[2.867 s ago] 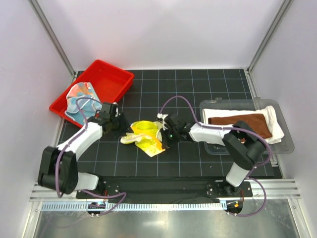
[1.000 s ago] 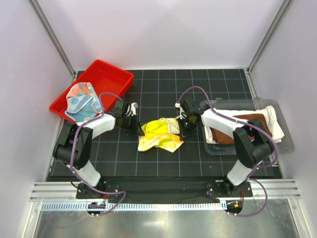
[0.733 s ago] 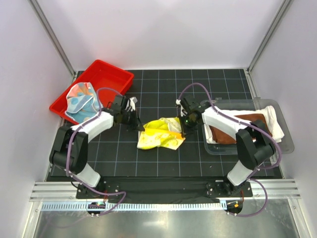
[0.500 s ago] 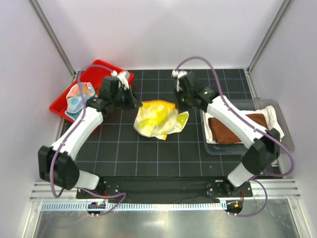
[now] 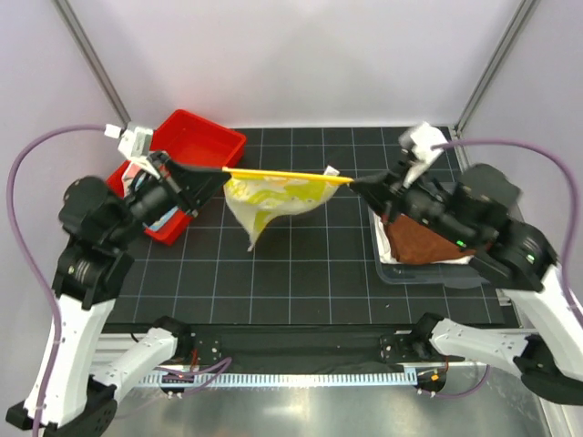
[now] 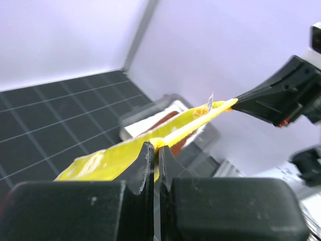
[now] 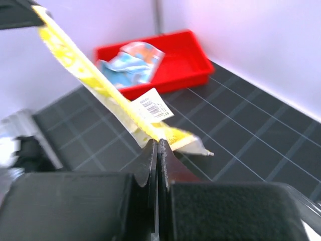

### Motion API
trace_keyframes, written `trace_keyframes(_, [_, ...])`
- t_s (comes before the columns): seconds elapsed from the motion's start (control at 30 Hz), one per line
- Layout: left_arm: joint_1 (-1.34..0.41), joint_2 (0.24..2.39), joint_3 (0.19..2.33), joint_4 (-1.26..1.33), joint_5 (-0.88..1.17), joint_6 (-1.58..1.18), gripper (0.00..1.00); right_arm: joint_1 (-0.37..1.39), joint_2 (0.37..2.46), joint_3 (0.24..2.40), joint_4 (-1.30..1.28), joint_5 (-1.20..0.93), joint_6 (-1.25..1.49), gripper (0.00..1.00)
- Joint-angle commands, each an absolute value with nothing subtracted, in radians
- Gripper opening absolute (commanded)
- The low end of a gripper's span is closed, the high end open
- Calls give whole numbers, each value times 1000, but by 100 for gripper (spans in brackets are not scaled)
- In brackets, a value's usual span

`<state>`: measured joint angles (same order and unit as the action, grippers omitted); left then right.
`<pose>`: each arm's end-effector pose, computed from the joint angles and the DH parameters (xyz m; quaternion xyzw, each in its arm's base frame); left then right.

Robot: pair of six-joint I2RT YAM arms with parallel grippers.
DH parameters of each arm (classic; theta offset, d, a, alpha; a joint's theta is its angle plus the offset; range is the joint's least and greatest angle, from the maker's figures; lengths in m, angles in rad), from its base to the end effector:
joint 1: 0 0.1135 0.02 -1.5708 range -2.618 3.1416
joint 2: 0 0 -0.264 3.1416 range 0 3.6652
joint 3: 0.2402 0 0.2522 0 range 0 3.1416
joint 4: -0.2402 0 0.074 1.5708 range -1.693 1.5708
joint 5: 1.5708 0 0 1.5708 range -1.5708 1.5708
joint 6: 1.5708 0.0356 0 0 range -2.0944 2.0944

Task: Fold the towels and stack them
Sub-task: Flatten out the crumpled towel

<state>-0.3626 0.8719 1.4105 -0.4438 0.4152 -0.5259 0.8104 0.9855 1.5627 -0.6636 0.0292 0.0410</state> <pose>0.1218 -0.0616 0.5028 0.0983 0.6686 -0.4363 0.5941 0.1082 0.1122 0.5080 -0.2674 0.6868 0.2693 0.6200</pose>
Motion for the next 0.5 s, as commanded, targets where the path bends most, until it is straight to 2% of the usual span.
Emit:
trace_keyframes(0.0, [-359,804,1376,-388,495,-626,0,815,914,1529,-583,-166,105,1])
trace_keyframes(0.07, [-359,767,1368,-388,494,-653,0,813,891,1535,-545,-234,133,1])
trace_keyframes(0.17, [-359,756,1377,-390,473,-664,0,813,932,1600,-531,-213,134,1])
trace_keyframes(0.27, [-359,822,1445,-461,424,-621,0,813,1015,1656,-558,-85,94,1])
trace_keyframes(0.33, [-359,870,1488,-523,318,-571,0,813,1060,1675,-600,-16,48,1])
trace_keyframes(0.37, [-359,927,1494,-566,286,-551,0,811,1080,1675,-612,80,25,1])
trace_keyframes(0.47, [-357,1003,1444,-556,164,-505,0,793,1150,1623,-624,170,-50,1])
